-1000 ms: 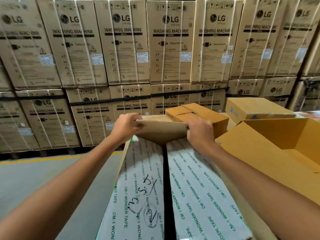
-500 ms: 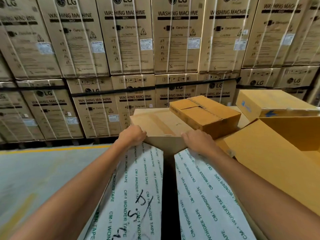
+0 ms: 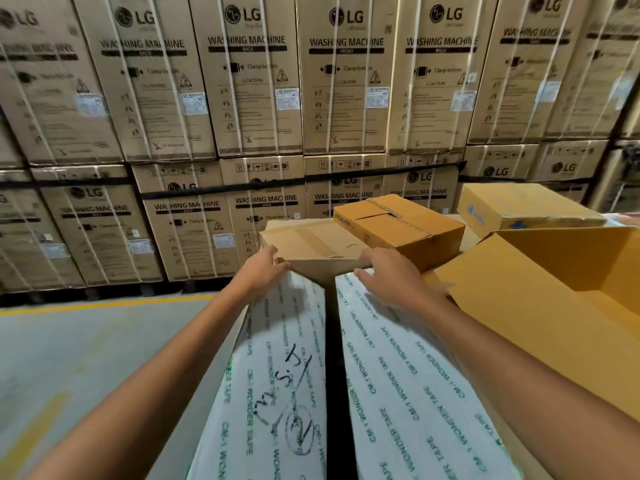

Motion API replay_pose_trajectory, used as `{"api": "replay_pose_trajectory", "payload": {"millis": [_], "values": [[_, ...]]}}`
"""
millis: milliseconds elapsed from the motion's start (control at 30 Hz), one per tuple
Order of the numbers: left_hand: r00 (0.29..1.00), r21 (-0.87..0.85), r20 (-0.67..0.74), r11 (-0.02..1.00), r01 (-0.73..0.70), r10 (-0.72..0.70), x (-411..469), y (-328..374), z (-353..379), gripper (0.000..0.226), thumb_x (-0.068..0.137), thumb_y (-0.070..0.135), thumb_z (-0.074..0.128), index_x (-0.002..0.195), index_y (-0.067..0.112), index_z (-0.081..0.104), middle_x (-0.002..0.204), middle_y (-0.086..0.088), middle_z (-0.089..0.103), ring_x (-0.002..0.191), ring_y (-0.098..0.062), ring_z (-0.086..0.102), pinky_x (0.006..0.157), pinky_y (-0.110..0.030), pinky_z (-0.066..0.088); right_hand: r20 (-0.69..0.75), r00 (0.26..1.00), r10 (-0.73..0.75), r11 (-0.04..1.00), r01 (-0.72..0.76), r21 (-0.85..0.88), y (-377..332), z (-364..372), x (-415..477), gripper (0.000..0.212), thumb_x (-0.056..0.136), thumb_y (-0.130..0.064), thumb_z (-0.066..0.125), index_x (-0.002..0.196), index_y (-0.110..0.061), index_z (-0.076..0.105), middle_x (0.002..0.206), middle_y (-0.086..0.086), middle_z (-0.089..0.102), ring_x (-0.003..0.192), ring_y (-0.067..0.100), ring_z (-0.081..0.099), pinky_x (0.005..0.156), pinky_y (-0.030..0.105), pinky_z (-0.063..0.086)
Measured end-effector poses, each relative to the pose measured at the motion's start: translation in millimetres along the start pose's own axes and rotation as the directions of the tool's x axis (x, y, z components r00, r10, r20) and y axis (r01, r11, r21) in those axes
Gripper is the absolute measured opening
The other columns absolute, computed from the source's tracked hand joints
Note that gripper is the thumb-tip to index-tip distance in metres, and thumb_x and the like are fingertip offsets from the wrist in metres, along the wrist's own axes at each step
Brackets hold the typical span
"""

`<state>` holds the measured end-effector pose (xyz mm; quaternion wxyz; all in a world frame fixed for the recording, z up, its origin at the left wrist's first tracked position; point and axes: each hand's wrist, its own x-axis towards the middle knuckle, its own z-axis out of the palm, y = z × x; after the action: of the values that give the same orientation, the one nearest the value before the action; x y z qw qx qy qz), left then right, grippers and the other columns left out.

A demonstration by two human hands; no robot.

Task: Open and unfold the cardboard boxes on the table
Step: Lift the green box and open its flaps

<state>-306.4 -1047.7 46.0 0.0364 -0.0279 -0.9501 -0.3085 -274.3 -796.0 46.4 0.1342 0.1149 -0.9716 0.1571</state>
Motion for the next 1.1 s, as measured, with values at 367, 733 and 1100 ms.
{"api": "replay_pose_trajectory", "payload": {"millis": [367,733,1100], "values": [[0.989,-0.605,0.143,0.786,0.125,-0.046,-158,-16,-8,0.035,0.095,-0.005,0.042,0.119,0.019,0.047,0.113,-0.002,0.062,0.102,-0.025,0.062,0.070,-0.029,0.049,0.443,0.896,-0.026,0.980,0.110,-0.165,-50,10,-114,0.050,0.099,-0.058,0.045,0.113,-0.016,0.066,0.119,0.007,0.064,0.117,0.025,0.056,0.097,0.043,0.046],[0.947,-0.858,-0.017,0.491,0.150,-0.319,-193,-35,4,0.020,0.096,0.011,0.054,0.104,0.007,0.071,0.102,-0.009,0.074,0.079,-0.015,0.069,0.060,-0.021,0.052,0.458,0.867,0.195,0.561,-0.482,0.673,-104,-9,-126,0.021,0.096,-0.015,0.066,0.100,-0.021,0.045,0.090,-0.002,0.063,0.082,0.019,0.066,0.071,0.035,0.057],[0.956,-0.956,0.040,0.266,0.121,-0.292,-209,-55,-28,0.046,0.102,0.044,0.044,0.104,0.005,0.068,0.091,-0.018,0.072,0.082,-0.021,0.071,0.068,-0.033,0.060,0.079,0.995,0.057,0.433,-0.096,0.896,-198,-35,-84,0.013,0.099,-0.023,0.059,0.099,-0.020,0.072,0.103,0.009,0.073,0.095,0.028,0.072,0.072,0.035,0.062]]}}
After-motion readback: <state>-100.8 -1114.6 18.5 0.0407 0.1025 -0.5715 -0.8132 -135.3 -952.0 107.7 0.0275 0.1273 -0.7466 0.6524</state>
